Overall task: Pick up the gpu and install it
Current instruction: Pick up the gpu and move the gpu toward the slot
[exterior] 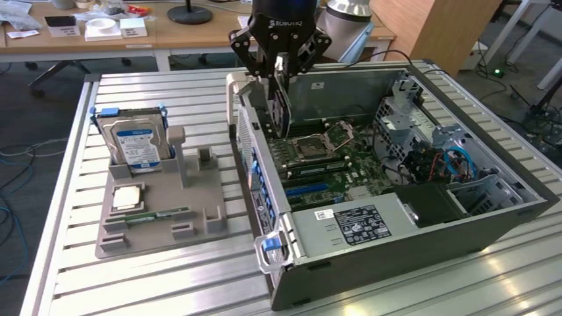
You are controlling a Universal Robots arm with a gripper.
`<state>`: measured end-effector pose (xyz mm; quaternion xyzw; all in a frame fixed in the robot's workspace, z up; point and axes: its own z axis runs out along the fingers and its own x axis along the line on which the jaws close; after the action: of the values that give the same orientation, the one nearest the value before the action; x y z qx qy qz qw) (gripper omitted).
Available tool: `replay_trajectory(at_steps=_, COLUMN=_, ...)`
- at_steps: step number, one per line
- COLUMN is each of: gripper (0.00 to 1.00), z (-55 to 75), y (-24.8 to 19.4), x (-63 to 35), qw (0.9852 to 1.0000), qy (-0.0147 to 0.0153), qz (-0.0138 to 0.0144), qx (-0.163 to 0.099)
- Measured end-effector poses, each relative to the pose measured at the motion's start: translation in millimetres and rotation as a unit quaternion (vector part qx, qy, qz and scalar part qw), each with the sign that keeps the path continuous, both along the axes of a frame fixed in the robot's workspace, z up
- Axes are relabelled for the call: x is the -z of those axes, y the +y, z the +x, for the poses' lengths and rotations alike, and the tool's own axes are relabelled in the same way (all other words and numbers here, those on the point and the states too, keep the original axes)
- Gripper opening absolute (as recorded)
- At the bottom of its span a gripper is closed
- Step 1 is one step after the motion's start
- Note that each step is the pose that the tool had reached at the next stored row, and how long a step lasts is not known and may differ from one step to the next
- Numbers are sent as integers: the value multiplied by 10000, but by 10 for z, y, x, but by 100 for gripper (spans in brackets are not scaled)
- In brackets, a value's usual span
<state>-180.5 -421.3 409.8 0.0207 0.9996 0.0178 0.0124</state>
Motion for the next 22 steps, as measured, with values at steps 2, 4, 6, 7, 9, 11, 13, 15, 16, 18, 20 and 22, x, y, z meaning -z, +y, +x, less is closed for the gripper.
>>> replay_trajectory(at_steps=2, gripper=26, z=26, y=0, x=0, qw=10000, qy=0, qz=0, qx=0)
replay_trajectory(at_steps=4, gripper=26, z=52, y=1, x=0, qw=10000, qy=0, qz=0, qx=0)
replay_trajectory(at_steps=6, gripper=26, z=76, y=2, x=0, qw=10000, qy=0, qz=1, qx=0)
replay_trajectory(at_steps=7, gripper=26, z=87, y=2, x=0, qw=10000, qy=0, qz=1, qx=0)
replay_trajectory(at_steps=9, gripper=26, z=111, y=3, x=0, qw=10000, qy=0, qz=1, qx=0)
replay_trajectory(at_steps=11, gripper=26, z=140, y=4, x=0, qw=10000, qy=0, qz=1, qx=-1)
replay_trajectory(at_steps=13, gripper=26, z=169, y=4, x=0, qw=10000, qy=0, qz=1, qx=0)
replay_trajectory(at_steps=15, gripper=26, z=195, y=5, x=0, qw=10000, qy=0, qz=1, qx=0)
replay_trajectory(at_steps=16, gripper=26, z=207, y=5, x=0, qw=10000, qy=0, qz=1, qx=0)
replay_trajectory(at_steps=18, gripper=26, z=232, y=6, x=0, qw=10000, qy=0, qz=1, qx=0)
replay_trajectory(at_steps=20, gripper=26, z=261, y=6, x=0, qw=10000, qy=0, qz=2, qx=0)
replay_trajectory(at_steps=22, gripper=26, z=288, y=6, x=0, qw=10000, qy=0, qz=2, qx=0)
